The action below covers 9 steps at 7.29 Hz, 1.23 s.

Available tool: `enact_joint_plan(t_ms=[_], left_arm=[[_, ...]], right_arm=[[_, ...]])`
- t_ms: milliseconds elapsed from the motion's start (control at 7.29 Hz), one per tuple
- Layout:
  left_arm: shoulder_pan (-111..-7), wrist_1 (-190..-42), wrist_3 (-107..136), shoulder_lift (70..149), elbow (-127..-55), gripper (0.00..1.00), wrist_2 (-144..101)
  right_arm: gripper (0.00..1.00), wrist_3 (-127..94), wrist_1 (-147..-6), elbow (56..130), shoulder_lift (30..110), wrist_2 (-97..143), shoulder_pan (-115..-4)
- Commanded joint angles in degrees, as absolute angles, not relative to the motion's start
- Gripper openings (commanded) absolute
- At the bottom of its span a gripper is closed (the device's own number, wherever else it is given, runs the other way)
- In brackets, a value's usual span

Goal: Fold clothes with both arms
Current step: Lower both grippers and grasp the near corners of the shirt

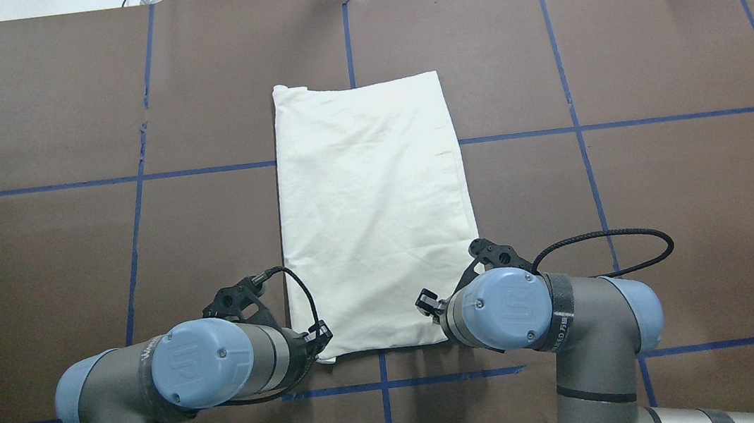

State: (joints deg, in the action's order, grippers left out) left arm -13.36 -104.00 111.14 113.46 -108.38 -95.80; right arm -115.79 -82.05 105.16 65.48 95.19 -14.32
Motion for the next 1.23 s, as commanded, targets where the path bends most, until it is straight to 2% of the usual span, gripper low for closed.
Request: enact_joint_plan(t_ms=[0, 548, 823, 1097], left_arm=[[-13.36, -103.97, 109.78, 113.55, -108.37, 0.00, -95.80], [-13.54, -103.89, 109.78, 113.29, -110.12, 0.00, -96.06], [-12.66, -101.71, 109.78, 111.90, -116.42, 0.00, -96.15], [-8.11, -93.56, 109.78, 111.53, -124.94, 0.00, -96.15]], right_arm=[[0.00, -115.66, -82.09, 105.21, 65.04, 95.27, -14.41], [0.00, -115.14, -82.00, 110.37, 65.91, 97.01, -15.29], [0.00, -114.79, -81.57, 114.06, 67.66, 99.57, -14.34], [0.00, -114.79, -81.39, 122.31, 73.01, 99.58, -10.91]])
